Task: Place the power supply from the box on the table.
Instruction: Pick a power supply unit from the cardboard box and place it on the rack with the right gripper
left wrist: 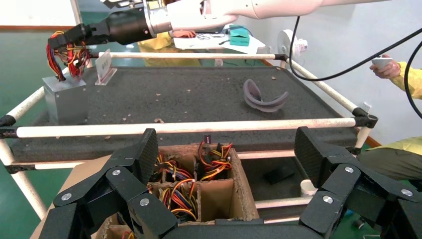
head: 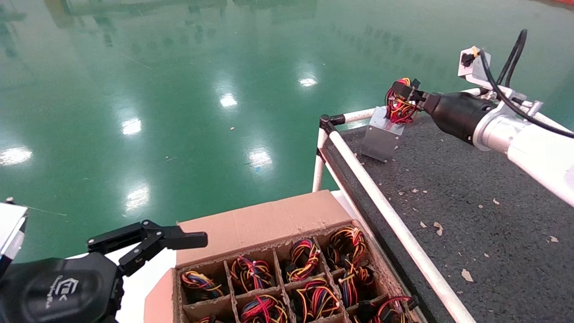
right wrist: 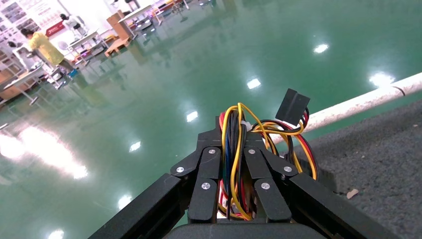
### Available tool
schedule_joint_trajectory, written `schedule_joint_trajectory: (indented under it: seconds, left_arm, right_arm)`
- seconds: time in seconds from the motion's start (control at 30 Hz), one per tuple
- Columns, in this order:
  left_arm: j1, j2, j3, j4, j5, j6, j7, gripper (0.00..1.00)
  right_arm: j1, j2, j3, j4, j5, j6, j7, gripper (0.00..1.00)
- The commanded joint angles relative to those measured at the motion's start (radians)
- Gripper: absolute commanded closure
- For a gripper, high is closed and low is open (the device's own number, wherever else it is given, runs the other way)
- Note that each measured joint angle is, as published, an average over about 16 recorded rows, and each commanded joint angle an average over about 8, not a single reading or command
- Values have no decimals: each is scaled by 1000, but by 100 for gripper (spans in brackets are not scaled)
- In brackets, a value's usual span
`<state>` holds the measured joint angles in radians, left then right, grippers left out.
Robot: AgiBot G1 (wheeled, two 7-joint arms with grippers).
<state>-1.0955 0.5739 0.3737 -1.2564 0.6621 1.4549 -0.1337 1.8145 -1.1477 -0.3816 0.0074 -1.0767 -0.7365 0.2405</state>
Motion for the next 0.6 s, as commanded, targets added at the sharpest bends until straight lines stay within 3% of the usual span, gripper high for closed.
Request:
schedule_joint_trajectory:
  seconds: [0.03,0.33,0.6]
  left_arm:
    - [0,0,0,0,0,0,0,0]
    - [0,0,0,0,0,0,0,0]
    - [0,0,0,0,0,0,0,0]
  right_arm:
    - [-4,-7,4,-6,6,14,-2,100]
    - [1,-58,17,-19,24,100,25,100]
    - [11,-90,22,-16,32,120,50,100]
